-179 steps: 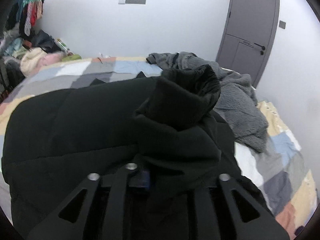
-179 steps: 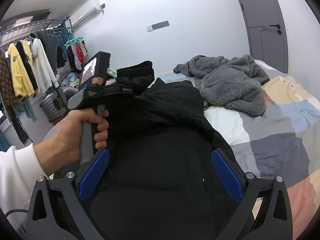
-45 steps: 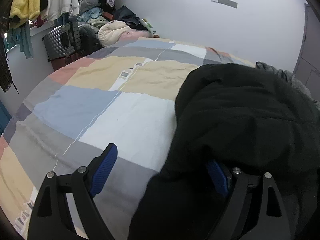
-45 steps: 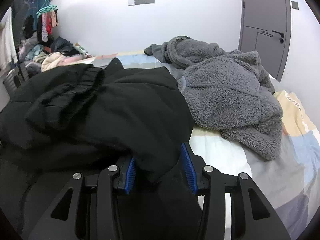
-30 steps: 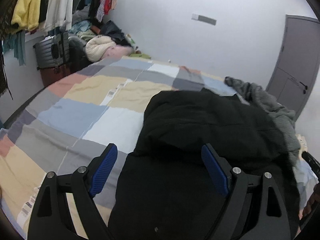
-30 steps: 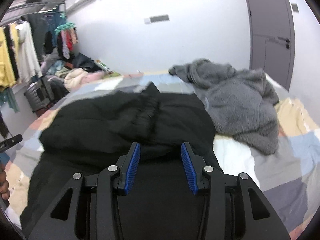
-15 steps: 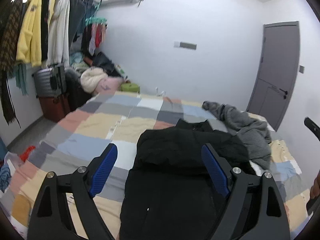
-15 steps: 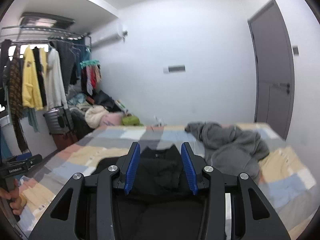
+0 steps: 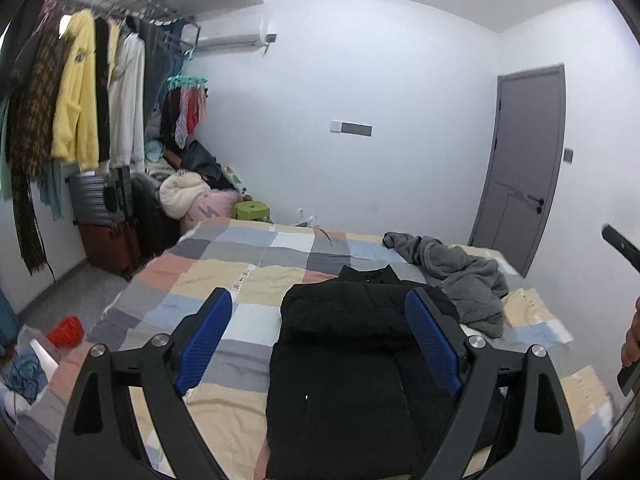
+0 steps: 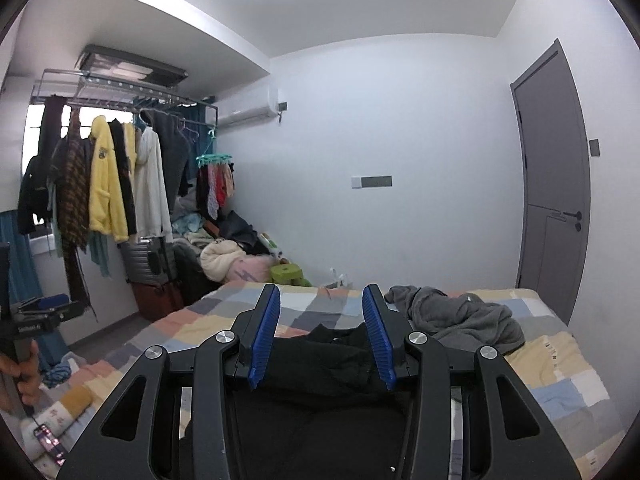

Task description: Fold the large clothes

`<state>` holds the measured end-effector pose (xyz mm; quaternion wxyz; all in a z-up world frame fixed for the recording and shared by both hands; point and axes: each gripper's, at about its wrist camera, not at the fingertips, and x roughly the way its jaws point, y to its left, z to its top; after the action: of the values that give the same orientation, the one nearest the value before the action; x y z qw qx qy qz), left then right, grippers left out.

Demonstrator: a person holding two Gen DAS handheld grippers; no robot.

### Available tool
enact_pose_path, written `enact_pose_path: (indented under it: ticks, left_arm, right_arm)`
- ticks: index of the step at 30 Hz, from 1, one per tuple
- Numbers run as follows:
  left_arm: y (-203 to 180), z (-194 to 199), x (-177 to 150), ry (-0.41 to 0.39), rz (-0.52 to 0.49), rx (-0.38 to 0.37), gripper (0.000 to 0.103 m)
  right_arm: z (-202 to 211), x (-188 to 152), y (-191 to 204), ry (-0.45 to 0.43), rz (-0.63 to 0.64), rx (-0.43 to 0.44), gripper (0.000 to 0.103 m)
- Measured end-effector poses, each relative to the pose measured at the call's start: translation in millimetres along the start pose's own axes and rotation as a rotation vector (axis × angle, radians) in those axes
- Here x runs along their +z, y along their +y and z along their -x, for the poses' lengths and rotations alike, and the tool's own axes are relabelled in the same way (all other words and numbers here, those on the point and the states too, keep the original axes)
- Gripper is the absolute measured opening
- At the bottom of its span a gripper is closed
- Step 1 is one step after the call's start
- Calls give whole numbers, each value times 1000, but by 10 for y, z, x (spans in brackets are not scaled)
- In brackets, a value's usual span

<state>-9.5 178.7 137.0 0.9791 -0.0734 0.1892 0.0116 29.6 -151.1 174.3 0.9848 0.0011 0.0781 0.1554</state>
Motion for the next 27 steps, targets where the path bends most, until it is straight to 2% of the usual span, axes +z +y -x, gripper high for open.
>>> enact_pose_path:
  ticks: [5,8,11,13,18,20,22,27]
  left_arm:
    - [456,67,35,20,24,53,89]
    - [719,-52,-55,68,70,21,89]
    - [915,-251,-281,118,102,-1,89]
    - [979,-421,-492,151,107,-9,89]
    - [1159,-862,-1147,253,172,-97,89]
    - [1260,-1083,-1474,302,228,-136,89]
    - [1330,-1262,-1747,348,282,-162,89]
    - [1409,-1704,-2430,460,427,-256,89]
  right_arm:
    - [173,-24,-364,40,-40,-12,43]
    - [194,-196,-604,83,-75,-52,44]
    - [102,-494,-854,140,-133,-66,44]
    - [15,-751,-971,187,-165,-75,44]
    - [-232,-1545,-1222,325,-250,-63,44]
    - [-310,-1841,-1312,374,-279,-62,44]
    - [-434,-2218,-1413,433,-339,-56,51]
    - [-608,-2958,-1690,541,-483,-16,55]
